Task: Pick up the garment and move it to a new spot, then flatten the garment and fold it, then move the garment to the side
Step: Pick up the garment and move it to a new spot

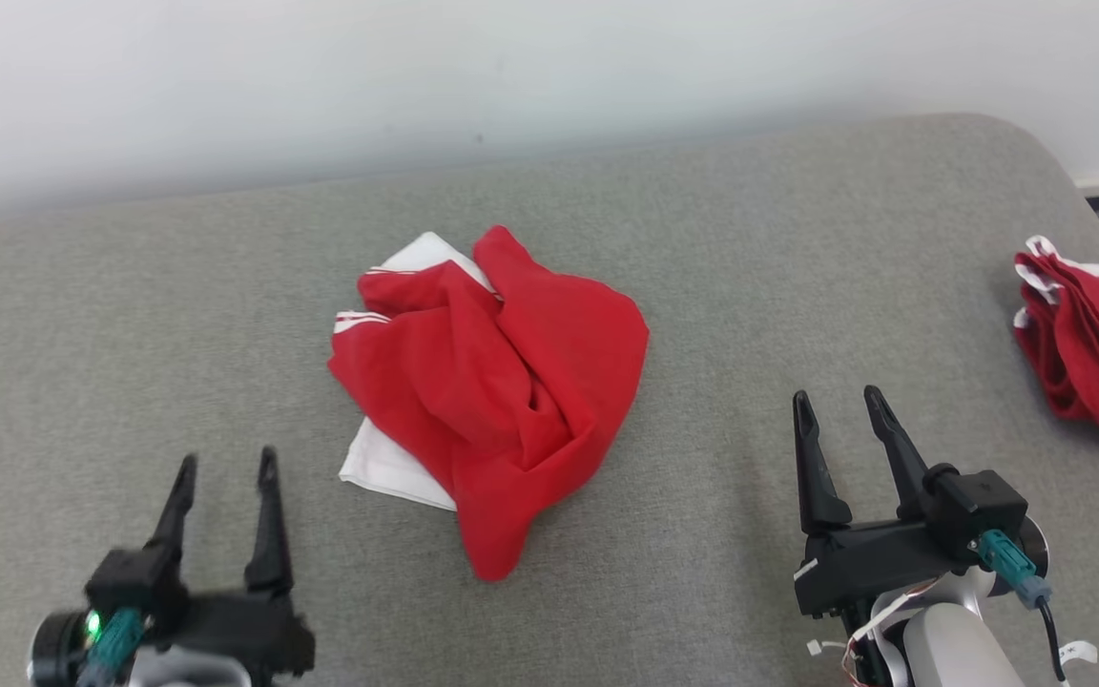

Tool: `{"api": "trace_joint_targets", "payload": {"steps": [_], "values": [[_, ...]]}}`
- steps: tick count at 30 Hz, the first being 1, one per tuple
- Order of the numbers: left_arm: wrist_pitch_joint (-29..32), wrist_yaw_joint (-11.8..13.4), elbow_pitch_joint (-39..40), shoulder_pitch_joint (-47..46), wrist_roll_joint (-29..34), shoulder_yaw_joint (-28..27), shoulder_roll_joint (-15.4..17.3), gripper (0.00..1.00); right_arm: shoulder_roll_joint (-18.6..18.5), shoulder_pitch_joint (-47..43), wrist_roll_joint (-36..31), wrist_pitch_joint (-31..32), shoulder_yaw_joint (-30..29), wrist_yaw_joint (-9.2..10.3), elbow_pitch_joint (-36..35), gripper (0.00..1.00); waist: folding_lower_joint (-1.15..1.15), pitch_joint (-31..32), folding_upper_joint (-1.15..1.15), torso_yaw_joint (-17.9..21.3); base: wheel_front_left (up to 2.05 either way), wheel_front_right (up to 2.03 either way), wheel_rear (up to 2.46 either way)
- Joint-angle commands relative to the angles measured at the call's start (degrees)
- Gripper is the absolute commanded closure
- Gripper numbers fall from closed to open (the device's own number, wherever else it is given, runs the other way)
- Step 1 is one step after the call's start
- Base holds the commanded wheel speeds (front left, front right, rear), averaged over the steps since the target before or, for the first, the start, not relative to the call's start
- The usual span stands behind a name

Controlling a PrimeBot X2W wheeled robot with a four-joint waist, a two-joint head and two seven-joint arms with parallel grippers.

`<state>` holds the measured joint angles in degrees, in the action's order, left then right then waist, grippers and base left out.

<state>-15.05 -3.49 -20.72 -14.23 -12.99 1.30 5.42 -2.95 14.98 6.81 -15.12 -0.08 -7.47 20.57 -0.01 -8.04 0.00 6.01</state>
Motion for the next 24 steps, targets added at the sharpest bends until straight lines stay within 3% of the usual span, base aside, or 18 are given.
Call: {"api": "trace_joint_targets", "payload": {"steps": [1, 15, 24], "values": [[-0.18, 0.43, 1.23, 2.41, 1.72, -1.65, -0.58, 0.0, 0.09, -1.18, -0.04, 0.0, -0.02, -0.06, -0.03, 0.0, 0.01, 1.31, 0.0, -1.25, 0.0, 0.0, 0.0], [-0.18, -0.35, 4.51, 15.01, 5.57, -9.12, -2.34, 0.0, 0.07, -5.72, -0.77, 0.0, 0.1, -0.06, 1.5, 0.0, 0.01, 6.6, 0.0, -2.76, 0.0, 0.0, 0.0], [-0.17, 1.21, 6.05, 19.21, 4.3, -6.74, -2.54, 0.0, 0.09, -7.07, -0.89, 0.0, -0.51, -0.06, 2.43, 0.0, 0.01, 7.88, 0.0, -2.88, 0.0, 0.0, 0.0]]}}
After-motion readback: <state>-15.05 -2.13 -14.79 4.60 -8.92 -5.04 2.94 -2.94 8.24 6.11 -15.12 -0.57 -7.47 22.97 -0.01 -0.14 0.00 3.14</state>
